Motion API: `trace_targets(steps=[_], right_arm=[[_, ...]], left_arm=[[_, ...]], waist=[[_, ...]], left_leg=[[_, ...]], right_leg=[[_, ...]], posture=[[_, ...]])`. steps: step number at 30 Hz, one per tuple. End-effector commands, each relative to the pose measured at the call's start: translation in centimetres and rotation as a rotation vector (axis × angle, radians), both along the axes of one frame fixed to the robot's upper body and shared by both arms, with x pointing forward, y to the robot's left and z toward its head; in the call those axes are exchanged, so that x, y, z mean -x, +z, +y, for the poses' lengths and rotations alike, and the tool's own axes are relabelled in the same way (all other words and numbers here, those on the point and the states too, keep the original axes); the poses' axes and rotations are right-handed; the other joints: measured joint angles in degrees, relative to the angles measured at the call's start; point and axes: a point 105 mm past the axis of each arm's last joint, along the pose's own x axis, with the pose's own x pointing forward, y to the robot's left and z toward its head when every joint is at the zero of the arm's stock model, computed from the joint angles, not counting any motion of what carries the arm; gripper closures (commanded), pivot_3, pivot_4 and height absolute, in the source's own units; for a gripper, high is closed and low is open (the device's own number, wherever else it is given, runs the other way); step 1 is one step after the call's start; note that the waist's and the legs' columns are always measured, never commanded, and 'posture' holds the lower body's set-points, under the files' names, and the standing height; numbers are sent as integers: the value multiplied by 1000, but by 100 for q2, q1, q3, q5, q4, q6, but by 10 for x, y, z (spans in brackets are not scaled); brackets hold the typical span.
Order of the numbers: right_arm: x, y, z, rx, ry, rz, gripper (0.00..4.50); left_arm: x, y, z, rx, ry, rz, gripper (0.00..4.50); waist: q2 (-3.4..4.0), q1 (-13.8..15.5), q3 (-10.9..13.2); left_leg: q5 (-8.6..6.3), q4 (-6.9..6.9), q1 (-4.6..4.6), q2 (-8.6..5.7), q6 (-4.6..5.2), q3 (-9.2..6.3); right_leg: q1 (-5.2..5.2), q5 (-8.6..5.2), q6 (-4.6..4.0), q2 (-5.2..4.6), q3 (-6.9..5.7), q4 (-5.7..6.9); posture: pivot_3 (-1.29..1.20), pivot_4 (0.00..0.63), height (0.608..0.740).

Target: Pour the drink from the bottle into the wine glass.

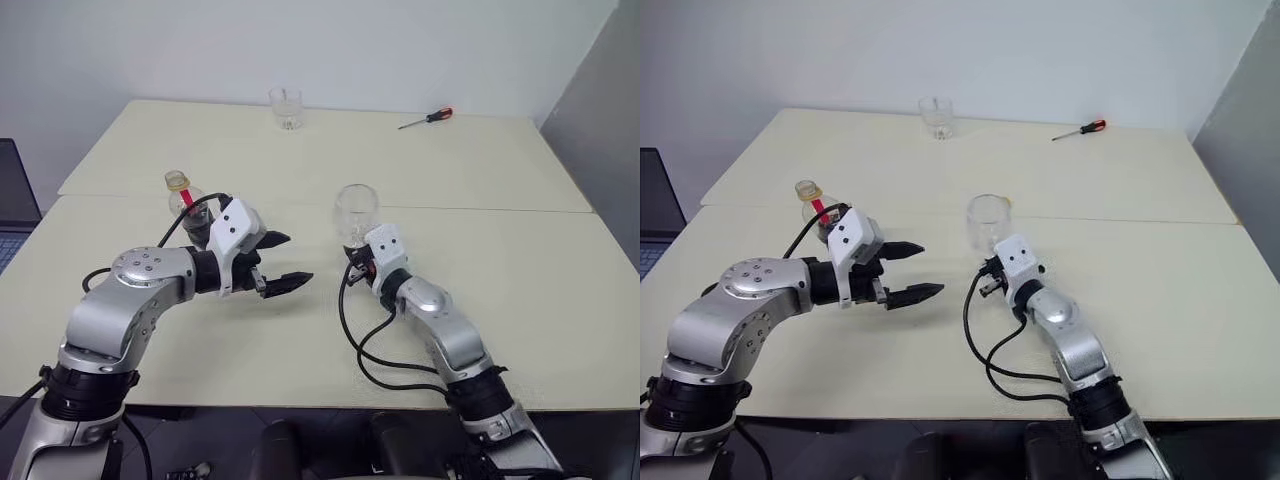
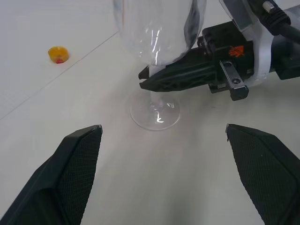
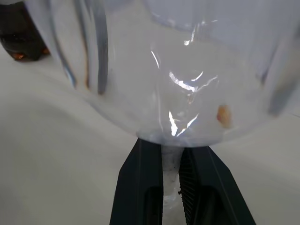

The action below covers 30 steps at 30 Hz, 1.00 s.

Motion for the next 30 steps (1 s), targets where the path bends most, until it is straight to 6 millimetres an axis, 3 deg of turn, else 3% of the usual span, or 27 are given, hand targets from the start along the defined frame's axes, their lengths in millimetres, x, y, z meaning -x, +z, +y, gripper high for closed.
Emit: trace_targets(steps=[1,5,8,15,17,21,26,30], right_arm=[[-12,-15,-15,79,-41,20,4301],[-24,-5,-26,100,-59,-20,4302],[-26,-4,-28,107,-49,-39,4302],[-28,9,-16,59,-20,-98,4302],[-27,4,-10,72,-2,-93,4302],[-31,1,-5,-7,-18,-35,4303],[-35,11,-3,-203,-45,25,4303],[-34,13,-2,-228,-40,24,4304]], left_arm=[[-1,3,1,26,11,-19,0],[5,-6,6,30,-7,23,0],[6,-13,22,53,55,12,0],[10,-26,39,109,139,40,0],[11,-34,43,111,154,66,0],[10,-37,43,114,160,78,0],[7,-33,42,114,150,67,0],[5,-30,40,117,142,59,0]], waist=[[0,0,0],[1,3,0],[1,31,1],[1,76,1],[1,71,1],[1,63,0],[1,29,1],[2,9,2]], left_leg=[[0,0,0,1,0,0],[0,0,0,0,0,1],[0,0,-1,-1,0,2],[0,2,-2,0,0,2],[0,2,-2,0,0,5],[0,2,-2,5,0,2],[0,1,-2,6,0,2],[0,0,-2,6,0,3]], right_leg=[[0,0,0,1,0,1],[-1,1,-2,1,1,3],[0,4,-8,-3,2,1],[0,5,-8,-7,6,1],[-1,6,-10,-6,5,1],[-4,11,-19,-2,5,3],[-4,13,-23,-1,5,5],[-5,13,-22,-1,5,5]], posture=[[0,150,740],[0,150,740],[0,150,740],[0,150,740],[0,150,740],[0,150,740],[0,150,740],[0,150,740]])
